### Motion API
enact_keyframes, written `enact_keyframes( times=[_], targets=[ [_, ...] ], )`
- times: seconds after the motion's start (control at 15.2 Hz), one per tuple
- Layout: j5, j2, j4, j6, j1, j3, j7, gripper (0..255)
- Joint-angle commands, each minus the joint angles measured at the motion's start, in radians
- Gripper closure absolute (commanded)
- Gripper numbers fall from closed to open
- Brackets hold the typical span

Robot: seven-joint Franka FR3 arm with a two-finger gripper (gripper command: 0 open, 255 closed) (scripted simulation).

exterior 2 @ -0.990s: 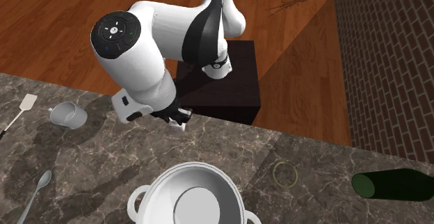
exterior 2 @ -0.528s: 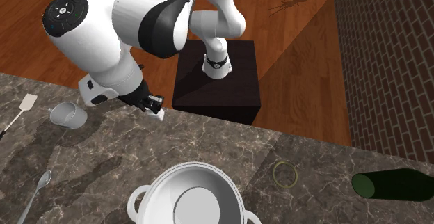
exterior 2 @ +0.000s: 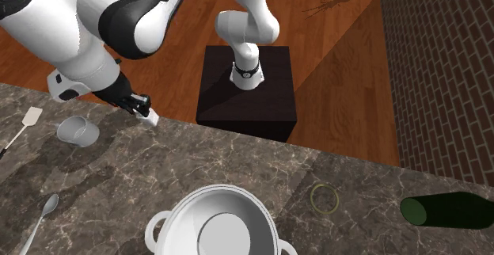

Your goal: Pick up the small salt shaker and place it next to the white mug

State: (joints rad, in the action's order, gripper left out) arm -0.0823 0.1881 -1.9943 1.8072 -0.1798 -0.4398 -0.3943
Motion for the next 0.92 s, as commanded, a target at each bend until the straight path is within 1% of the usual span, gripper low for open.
enact_keyframes(
  times=[0.0,0.26,0.46,0.66,0.86],
  targets=[
    [0.001,-0.016,0.021,-0.004,-0.02,-0.033,-0.055,255],
    [0.019,-0.074,0.082,-0.008,-0.058,-0.099,-0.167,255],
    [0.046,-0.133,0.141,-0.015,-0.089,-0.147,-0.256,255],
    [0.086,-0.204,0.211,-0.026,-0.127,-0.192,-0.349,255],
    [0.139,-0.288,0.295,-0.044,-0.175,-0.231,-0.444,255]
  ],
)
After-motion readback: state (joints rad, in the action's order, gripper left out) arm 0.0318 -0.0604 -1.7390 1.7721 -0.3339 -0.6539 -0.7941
